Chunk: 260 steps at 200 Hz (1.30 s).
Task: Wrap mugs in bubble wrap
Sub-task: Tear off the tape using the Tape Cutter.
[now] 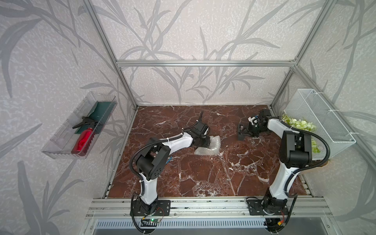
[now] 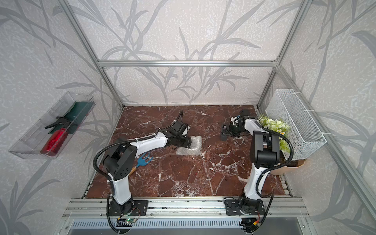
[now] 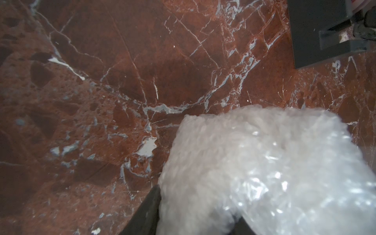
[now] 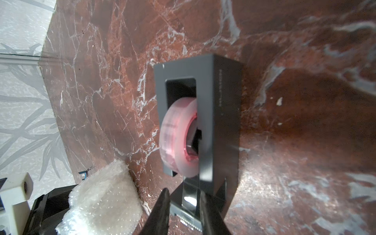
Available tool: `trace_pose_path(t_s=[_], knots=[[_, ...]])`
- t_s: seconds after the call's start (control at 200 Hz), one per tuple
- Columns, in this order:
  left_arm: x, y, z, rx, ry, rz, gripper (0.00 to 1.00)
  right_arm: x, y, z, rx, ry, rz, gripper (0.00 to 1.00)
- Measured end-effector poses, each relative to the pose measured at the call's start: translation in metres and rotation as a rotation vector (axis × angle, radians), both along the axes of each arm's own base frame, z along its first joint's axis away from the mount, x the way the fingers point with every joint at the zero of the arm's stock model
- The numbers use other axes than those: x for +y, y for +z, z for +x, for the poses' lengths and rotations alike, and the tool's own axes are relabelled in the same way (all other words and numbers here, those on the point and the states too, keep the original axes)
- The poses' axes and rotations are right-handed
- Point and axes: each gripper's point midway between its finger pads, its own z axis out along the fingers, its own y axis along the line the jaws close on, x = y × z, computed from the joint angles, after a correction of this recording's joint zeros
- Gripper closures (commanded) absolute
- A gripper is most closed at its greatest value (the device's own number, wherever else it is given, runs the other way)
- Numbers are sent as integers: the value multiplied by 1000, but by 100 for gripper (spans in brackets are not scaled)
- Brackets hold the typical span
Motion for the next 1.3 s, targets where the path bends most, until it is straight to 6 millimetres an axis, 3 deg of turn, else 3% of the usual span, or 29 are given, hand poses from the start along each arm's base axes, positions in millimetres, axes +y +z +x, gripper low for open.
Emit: trace_pose_path(t_s=[0.26, 0.845, 1.3], knots=[[0, 0, 0, 0, 0, 0, 58, 3, 0, 0, 2, 3, 19, 73], [0, 0, 0, 1, 1, 1, 58, 5, -10, 3, 0, -27, 44, 100], [0, 0, 0, 1, 1, 1, 58, 9, -5, 3, 16, -51, 90, 100]])
